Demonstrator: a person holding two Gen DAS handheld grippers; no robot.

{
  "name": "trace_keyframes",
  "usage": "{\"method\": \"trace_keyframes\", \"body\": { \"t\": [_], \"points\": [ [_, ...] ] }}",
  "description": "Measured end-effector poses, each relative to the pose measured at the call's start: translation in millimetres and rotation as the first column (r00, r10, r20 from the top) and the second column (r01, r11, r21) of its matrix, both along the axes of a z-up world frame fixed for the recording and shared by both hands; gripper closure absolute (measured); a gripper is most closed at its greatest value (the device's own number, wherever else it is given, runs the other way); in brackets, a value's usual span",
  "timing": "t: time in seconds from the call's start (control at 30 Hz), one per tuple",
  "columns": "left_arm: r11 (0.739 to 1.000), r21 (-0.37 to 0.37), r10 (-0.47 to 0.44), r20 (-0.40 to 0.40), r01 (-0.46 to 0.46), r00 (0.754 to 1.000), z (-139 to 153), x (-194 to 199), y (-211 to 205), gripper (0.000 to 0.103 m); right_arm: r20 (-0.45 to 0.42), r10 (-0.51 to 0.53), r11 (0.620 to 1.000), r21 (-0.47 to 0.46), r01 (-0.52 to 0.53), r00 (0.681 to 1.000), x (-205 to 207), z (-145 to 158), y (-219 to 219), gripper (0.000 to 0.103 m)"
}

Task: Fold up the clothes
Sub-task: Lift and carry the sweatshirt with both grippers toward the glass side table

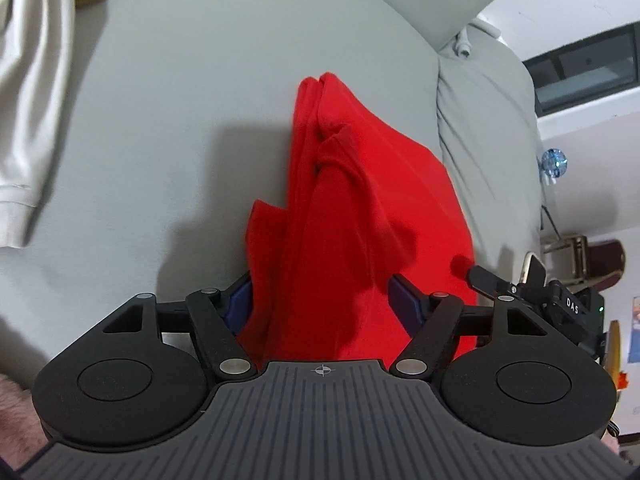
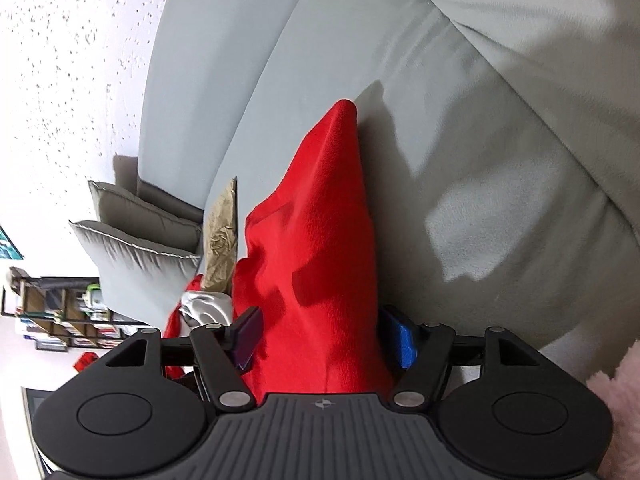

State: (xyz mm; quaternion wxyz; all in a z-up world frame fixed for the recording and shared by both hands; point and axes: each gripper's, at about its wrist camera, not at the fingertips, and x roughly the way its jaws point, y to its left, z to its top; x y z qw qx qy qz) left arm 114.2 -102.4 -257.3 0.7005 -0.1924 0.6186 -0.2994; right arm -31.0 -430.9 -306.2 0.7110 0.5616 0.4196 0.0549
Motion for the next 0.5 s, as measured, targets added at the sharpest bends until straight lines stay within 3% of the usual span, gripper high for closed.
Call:
{"method": "trace_keyframes", "body": {
  "t": [0.07,0.13,0.17,0.2,0.27,0.33,0.4,0.5],
  "points": [
    [1.0,-0.002,-0.014,0.002,0.014,1.0,-1.0,1.2,-6.1,0.03,0.009,0.018,1.0,-0.02,-0.018,1.0,4.6,2.1,3.2,0.038],
    [0.999,0.006,-0.038,0.014,0.038,0.999,2.1,0.5,-10.3,0.042,0.012,0.036,0.997,-0.064,-0.035,0.999,8.2,6.7,7.0,0.045],
    [0.998,0.039,-0.056,0.03,0.055,0.998,5.0,-0.4,-12.4,0.055,0.009,0.044,0.995,-0.093,-0.043,0.999,9.4,9.7,8.9,0.054],
    [0.997,0.055,-0.06,0.036,0.058,0.998,6.4,-0.3,-12.7,0.06,0.0,0.049,0.991,-0.127,-0.048,0.999,9.4,13.5,10.5,0.066],
    [0.995,0.076,-0.074,0.069,0.069,0.995,14.1,-6.1,-13.2,0.066,-0.016,0.073,0.971,-0.226,-0.074,0.997,8.6,25.4,16.7,0.077],
    [0.985,0.142,-0.114,0.14,0.094,0.984,25.0,-16.6,-24.1,0.068,-0.015,0.113,0.936,-0.333,-0.112,0.993,8.6,39.4,27.6,0.082],
    [0.966,0.236,-0.164,0.223,0.11,0.961,37.7,-30.3,-40.2,0.07,-0.02,0.176,0.852,-0.498,-0.162,0.984,10.5,62.4,49.8,0.084],
    [0.929,0.354,-0.228,0.322,0.107,0.919,57.6,-52.3,-63.4,0.071,-0.033,0.223,0.744,-0.641,-0.191,0.974,11.4,87.1,73.3,0.085]
  ]
}}
